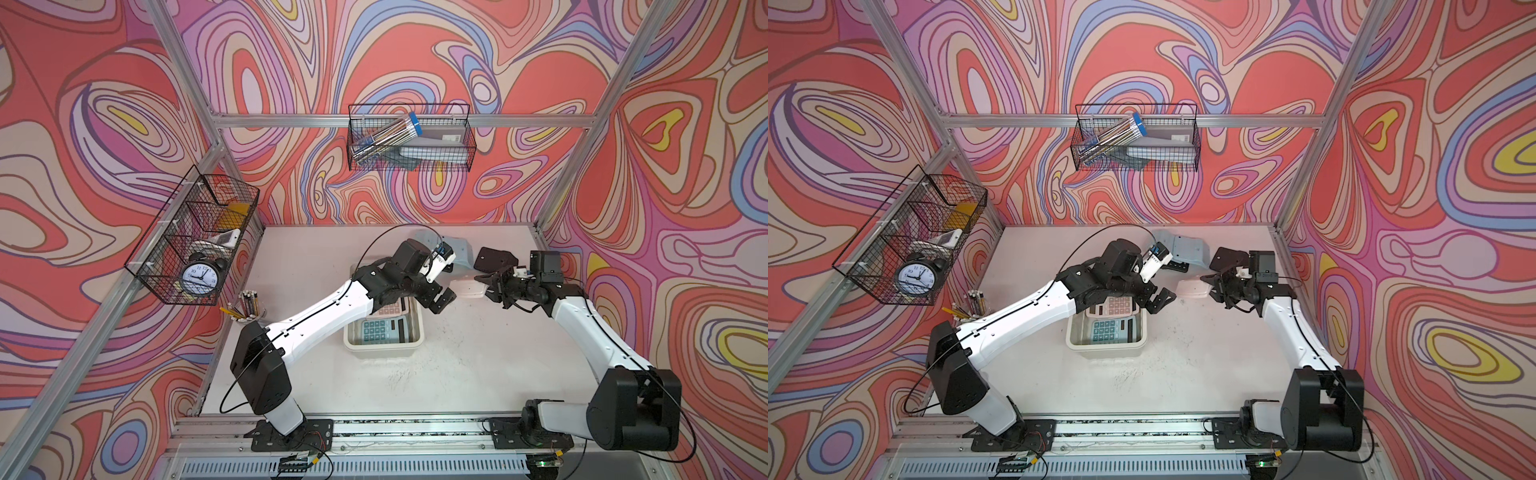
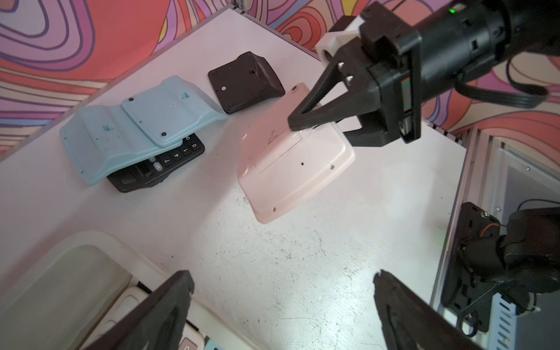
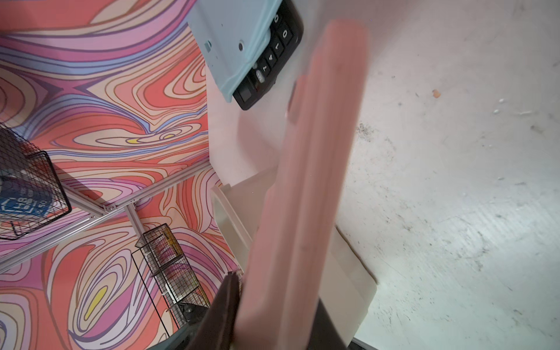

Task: Put the calculator in the storage box
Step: Pick up the calculator from the center of the board.

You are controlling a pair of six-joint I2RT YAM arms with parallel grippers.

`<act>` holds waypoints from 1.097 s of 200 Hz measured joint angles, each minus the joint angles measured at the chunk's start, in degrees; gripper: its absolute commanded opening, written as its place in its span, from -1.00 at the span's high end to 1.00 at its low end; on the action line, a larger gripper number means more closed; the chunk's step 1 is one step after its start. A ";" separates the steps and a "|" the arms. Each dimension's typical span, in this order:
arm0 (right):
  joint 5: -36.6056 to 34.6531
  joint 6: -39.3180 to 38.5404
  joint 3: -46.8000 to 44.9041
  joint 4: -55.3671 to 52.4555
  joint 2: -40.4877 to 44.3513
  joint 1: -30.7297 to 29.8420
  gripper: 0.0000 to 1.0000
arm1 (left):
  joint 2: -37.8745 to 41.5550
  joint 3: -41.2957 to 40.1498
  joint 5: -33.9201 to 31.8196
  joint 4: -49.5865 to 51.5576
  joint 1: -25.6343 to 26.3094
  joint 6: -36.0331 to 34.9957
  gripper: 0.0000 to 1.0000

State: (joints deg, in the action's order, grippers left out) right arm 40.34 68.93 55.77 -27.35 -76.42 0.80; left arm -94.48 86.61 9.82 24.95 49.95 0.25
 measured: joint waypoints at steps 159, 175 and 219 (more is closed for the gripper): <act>-1.09 7.61 5.92 -2.80 -2.89 -9.55 1.00 | -11.19 0.79 -33.38 -1.01 10.27 -21.64 0.06; -1.55 8.07 5.92 -2.47 -2.99 -9.60 1.00 | -11.39 0.79 -35.67 -1.62 10.51 -22.80 0.26; -2.56 10.40 5.92 -1.18 -3.02 -9.88 1.00 | -11.50 0.79 -40.19 -2.73 11.13 -25.42 0.75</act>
State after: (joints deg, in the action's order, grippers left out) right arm 37.78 79.33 61.69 -28.53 -79.44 -9.08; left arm -105.97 87.39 -30.37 22.22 61.08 -25.17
